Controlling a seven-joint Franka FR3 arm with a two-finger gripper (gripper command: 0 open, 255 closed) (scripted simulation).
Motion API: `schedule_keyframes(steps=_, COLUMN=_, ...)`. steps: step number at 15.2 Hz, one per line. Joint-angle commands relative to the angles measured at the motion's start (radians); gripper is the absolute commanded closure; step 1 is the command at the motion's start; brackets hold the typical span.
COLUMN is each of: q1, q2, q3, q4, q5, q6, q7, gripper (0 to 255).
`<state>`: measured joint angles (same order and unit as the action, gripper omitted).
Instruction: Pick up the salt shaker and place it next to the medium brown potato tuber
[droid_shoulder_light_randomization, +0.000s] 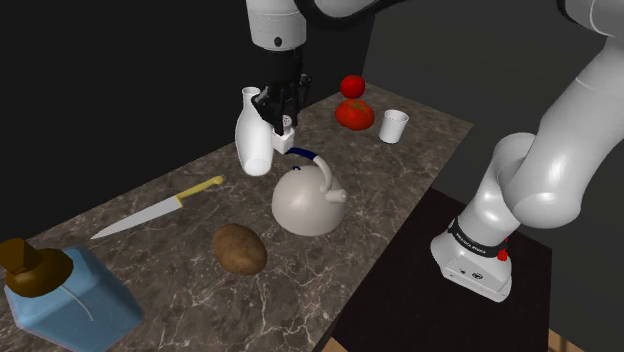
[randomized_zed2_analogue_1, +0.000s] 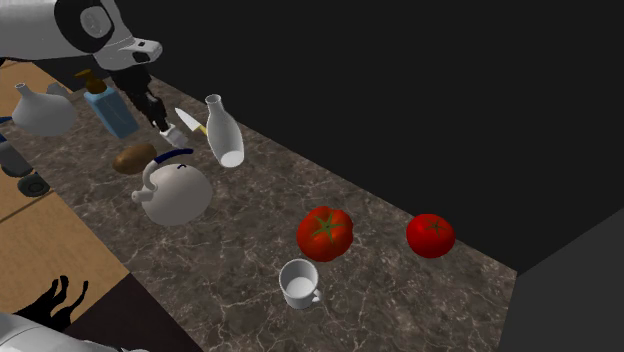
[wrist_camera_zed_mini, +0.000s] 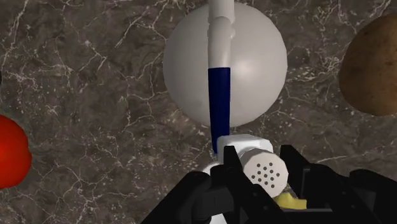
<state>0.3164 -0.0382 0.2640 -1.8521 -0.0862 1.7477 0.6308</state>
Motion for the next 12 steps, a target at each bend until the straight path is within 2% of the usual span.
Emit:
schedule_keyframes(steps=1, q1=0.024, q2=-0.004, q3=0.025, q4=0.008, q5=0.007, q6=-0.020, q7=0.045, gripper=255)
schedule_keyframes(steps=12, q1=0.151, q2=0.023, q3=0.164, q4=0.046, q5=0.025, q6=-0.052, q7=0.307, gripper=255)
